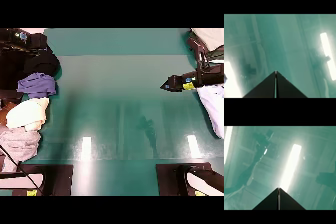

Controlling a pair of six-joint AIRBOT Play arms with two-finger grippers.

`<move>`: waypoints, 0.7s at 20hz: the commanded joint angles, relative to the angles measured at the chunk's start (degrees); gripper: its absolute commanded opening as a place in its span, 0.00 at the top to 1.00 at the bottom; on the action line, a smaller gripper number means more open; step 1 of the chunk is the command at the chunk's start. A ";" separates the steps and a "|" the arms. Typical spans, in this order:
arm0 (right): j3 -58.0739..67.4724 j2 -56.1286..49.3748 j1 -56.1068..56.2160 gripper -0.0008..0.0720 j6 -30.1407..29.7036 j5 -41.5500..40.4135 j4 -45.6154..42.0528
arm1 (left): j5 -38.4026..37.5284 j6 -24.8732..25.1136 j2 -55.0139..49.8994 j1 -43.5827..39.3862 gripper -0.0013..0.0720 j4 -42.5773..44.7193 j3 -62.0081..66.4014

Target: Fold the shirts.

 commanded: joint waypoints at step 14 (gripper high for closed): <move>0.00 0.02 0.39 0.96 0.66 3.30 0.50 | 25.29 -7.61 -25.94 4.04 0.22 26.27 0.02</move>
